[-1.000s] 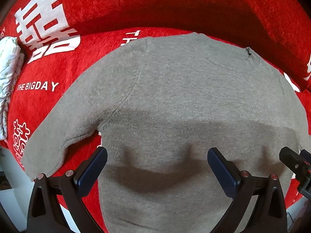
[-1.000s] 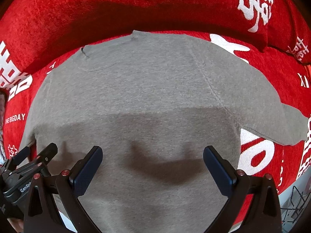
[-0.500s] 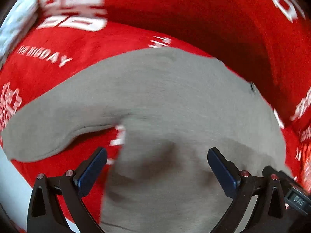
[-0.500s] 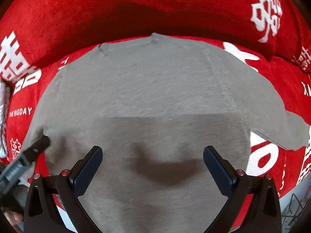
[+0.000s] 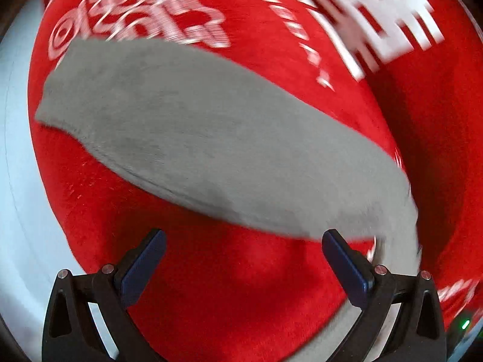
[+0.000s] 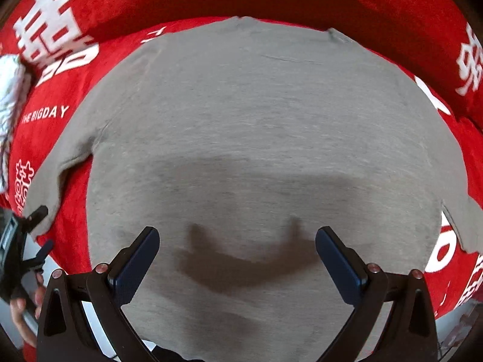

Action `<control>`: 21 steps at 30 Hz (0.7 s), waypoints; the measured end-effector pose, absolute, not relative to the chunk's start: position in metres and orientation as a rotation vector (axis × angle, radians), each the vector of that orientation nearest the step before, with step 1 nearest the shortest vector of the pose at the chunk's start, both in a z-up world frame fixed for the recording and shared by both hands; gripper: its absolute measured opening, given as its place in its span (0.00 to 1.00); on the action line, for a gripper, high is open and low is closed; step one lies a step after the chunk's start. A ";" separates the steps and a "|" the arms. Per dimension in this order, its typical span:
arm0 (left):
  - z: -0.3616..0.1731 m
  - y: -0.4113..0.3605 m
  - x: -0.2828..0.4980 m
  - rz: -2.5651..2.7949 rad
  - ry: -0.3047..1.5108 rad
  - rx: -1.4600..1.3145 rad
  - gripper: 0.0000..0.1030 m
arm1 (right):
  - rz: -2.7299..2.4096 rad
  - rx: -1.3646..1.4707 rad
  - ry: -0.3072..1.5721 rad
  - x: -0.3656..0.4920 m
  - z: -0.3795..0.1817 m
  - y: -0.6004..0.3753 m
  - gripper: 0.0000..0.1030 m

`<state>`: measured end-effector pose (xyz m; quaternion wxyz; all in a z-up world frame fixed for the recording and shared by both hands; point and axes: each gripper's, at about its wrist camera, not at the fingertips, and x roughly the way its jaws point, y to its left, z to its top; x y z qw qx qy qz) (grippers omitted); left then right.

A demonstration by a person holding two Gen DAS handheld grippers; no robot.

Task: Fold small clothes
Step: 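Grasp the grey sweater sleeve with the left gripper and lift it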

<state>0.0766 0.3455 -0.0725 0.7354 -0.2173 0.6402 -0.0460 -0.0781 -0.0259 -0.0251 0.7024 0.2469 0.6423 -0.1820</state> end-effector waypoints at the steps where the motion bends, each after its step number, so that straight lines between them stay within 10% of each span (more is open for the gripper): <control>1: -0.077 0.351 0.080 -0.085 1.395 -0.512 1.00 | -0.402 0.541 1.428 -0.075 -0.025 -0.023 1.00; 9: -0.079 0.348 0.106 -0.060 1.330 -0.644 0.96 | -0.359 0.509 1.425 -0.059 -0.028 -0.004 1.00; 13: -0.075 0.356 0.108 -0.003 1.313 -0.604 0.62 | -0.327 0.505 1.413 -0.058 -0.026 0.003 1.00; 15: -0.075 0.361 0.105 -0.016 1.312 -0.581 0.14 | -0.317 0.511 1.399 -0.059 -0.024 0.004 1.00; 21: -0.049 0.369 0.106 -0.191 1.240 -0.588 0.08 | -0.311 0.561 1.346 -0.069 -0.018 -0.006 1.00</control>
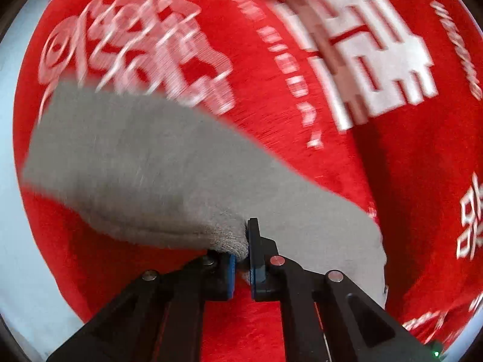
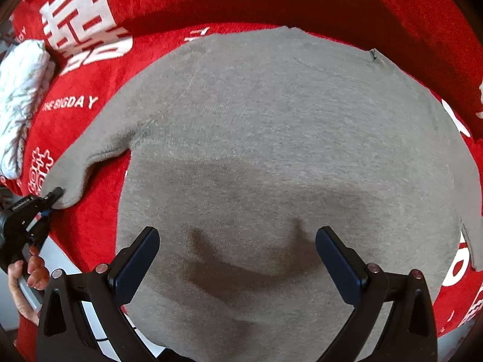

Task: Fold small clothes
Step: 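Grasp the grey sweater sleeve with the left gripper and lift it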

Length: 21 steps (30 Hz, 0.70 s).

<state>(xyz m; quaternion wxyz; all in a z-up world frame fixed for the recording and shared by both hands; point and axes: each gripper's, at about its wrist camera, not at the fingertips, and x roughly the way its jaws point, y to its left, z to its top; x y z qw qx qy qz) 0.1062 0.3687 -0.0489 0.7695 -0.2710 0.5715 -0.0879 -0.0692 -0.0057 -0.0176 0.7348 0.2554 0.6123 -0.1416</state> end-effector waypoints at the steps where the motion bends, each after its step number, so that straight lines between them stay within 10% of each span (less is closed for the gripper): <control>1: -0.037 0.361 0.108 -0.230 1.215 -0.556 0.08 | -0.314 0.574 1.332 -0.073 -0.016 -0.009 1.00; 13: 0.080 0.156 0.102 -0.809 1.037 -0.279 0.08 | -0.467 0.705 1.148 -0.125 0.014 -0.076 1.00; 21: 0.034 -0.010 0.018 -1.087 1.164 0.040 0.08 | -0.686 0.847 1.109 -0.196 -0.001 -0.143 1.00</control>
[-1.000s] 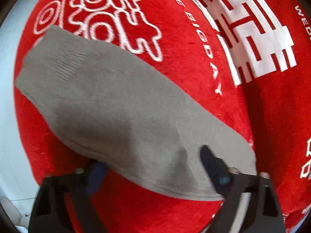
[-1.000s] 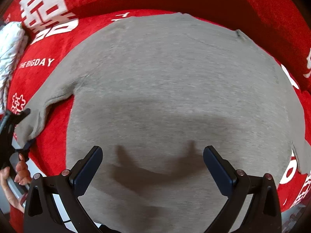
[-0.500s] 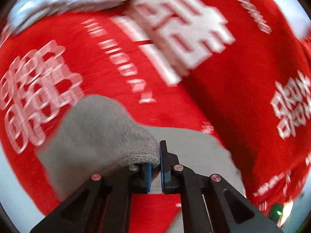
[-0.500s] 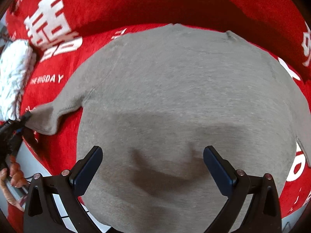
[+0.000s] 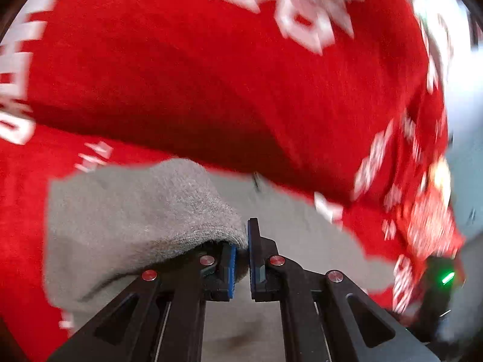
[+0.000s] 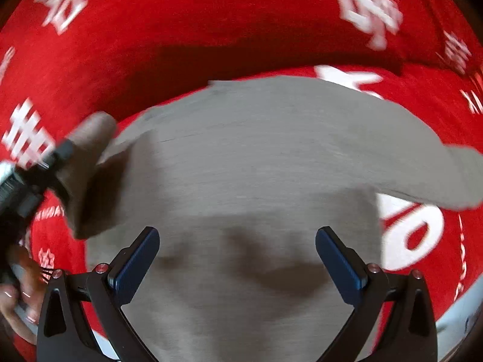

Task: Fold small clothes

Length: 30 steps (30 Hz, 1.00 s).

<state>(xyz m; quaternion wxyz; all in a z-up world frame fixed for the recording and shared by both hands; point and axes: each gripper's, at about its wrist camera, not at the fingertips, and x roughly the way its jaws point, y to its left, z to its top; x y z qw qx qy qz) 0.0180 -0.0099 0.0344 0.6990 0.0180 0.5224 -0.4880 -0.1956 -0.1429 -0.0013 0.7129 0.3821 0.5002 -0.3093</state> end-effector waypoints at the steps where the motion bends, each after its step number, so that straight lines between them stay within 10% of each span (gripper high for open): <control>1: 0.021 -0.022 0.006 -1.091 1.187 0.100 0.08 | -0.699 0.856 1.114 -0.199 -0.004 -0.147 1.00; 9: -0.027 -0.022 -0.027 -1.067 1.312 0.311 0.11 | -0.741 0.887 1.145 -0.226 -0.019 -0.170 1.00; 10: -0.024 -0.014 -0.024 -1.044 1.324 0.322 0.18 | -0.731 0.880 1.145 -0.222 -0.017 -0.170 1.00; 12: -0.007 0.001 -0.015 -0.965 1.299 0.331 0.69 | -0.689 0.834 1.141 -0.209 -0.011 -0.166 1.00; 14: 0.017 0.029 -0.002 -0.874 1.209 0.297 0.83 | -0.641 0.761 1.140 -0.189 -0.005 -0.159 1.00; 27: -0.032 0.124 0.081 -0.451 1.314 0.338 0.83 | -0.339 -0.219 1.276 -0.035 -0.029 -0.038 0.98; 28: -0.033 0.126 0.080 -0.454 1.300 0.340 0.83 | -0.358 -0.302 1.262 -0.028 -0.034 -0.033 0.93; 30: -0.033 0.128 0.077 -0.453 1.286 0.344 0.83 | -0.397 -0.287 1.205 -0.026 -0.027 -0.041 0.53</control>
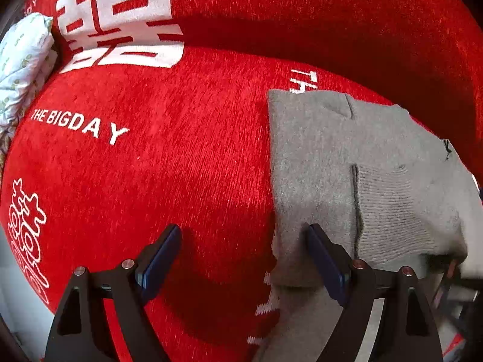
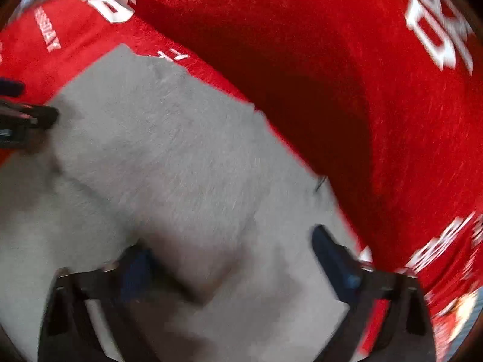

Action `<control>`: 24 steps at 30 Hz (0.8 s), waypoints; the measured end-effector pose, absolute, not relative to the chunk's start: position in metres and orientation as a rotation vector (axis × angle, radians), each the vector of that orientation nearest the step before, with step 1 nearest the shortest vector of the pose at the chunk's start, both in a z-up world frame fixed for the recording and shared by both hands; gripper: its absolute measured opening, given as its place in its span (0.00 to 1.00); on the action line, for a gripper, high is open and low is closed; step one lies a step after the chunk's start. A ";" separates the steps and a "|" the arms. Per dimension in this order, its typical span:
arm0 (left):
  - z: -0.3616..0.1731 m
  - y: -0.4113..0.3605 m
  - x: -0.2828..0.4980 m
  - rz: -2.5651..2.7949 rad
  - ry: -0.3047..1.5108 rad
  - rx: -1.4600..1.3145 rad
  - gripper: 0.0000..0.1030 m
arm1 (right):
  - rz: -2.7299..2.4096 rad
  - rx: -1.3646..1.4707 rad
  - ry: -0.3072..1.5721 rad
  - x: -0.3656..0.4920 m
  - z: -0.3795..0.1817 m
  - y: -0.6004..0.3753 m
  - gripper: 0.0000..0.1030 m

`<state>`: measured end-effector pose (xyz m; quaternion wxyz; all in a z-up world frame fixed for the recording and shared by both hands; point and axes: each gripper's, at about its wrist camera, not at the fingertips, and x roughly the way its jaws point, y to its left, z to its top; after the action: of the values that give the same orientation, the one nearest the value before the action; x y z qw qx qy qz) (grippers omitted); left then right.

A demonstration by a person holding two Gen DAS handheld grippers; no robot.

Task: Fold small clothes

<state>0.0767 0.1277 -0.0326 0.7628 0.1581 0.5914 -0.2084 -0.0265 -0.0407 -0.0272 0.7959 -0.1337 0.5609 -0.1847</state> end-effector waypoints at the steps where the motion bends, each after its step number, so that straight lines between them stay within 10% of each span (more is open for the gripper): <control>1: -0.031 0.128 0.077 -0.453 1.287 0.343 0.83 | -0.426 -0.182 1.180 -0.031 -0.020 -0.055 0.38; 6: -0.029 0.112 0.076 -0.472 1.274 0.386 0.83 | -0.638 0.715 0.989 -0.116 -0.011 -0.159 0.37; 9: -0.027 0.105 0.080 -0.477 1.263 0.419 0.83 | -0.681 1.167 0.884 -0.175 -0.046 -0.188 0.62; 24: -0.031 0.073 0.155 -0.580 1.400 0.398 0.83 | -0.160 1.549 0.902 -0.108 -0.080 -0.056 0.75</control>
<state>0.1551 0.0726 -0.0310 0.7084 0.1793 0.6307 -0.2612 -0.1084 -0.0560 -0.0797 0.6219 0.6740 0.3925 -0.0698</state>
